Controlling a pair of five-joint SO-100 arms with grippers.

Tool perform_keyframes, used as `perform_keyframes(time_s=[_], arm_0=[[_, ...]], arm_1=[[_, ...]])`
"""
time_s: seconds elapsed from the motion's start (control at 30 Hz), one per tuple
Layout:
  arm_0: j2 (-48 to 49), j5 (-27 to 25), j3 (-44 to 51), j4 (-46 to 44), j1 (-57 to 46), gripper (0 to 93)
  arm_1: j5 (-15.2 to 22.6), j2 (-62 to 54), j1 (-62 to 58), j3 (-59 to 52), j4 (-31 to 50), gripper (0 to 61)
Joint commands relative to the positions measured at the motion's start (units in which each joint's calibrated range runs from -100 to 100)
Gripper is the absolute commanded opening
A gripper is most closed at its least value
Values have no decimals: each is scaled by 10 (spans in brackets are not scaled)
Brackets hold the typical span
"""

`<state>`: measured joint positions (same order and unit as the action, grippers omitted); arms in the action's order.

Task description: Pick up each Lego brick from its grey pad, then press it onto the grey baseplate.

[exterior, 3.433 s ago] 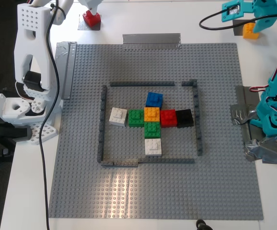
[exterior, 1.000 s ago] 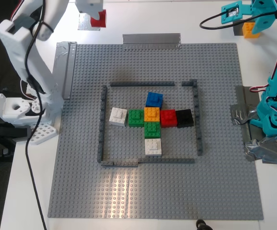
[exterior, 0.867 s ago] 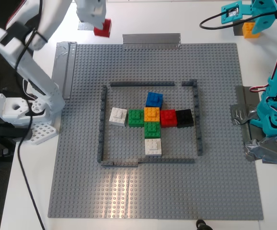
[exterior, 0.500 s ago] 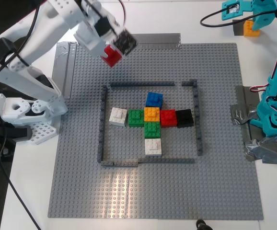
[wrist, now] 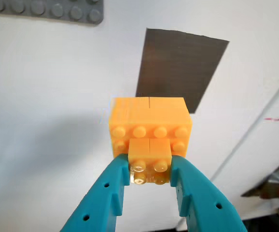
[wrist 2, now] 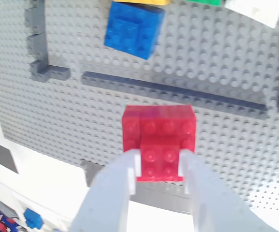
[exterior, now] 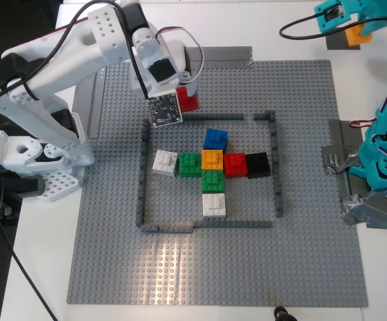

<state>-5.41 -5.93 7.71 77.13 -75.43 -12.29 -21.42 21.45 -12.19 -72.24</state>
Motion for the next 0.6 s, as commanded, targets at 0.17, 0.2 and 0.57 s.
perform_keyframes(time_s=[0.17,0.2,0.57], arm_0=[[178,-50,-112,93,76,0],[189,-57,-134,93,88,0],[344,-141,-294,93,158,0]], arm_1=[[-22,72,-31,57,118,2],[-23,79,-34,55,129,2],[-25,121,-39,34,176,2]])
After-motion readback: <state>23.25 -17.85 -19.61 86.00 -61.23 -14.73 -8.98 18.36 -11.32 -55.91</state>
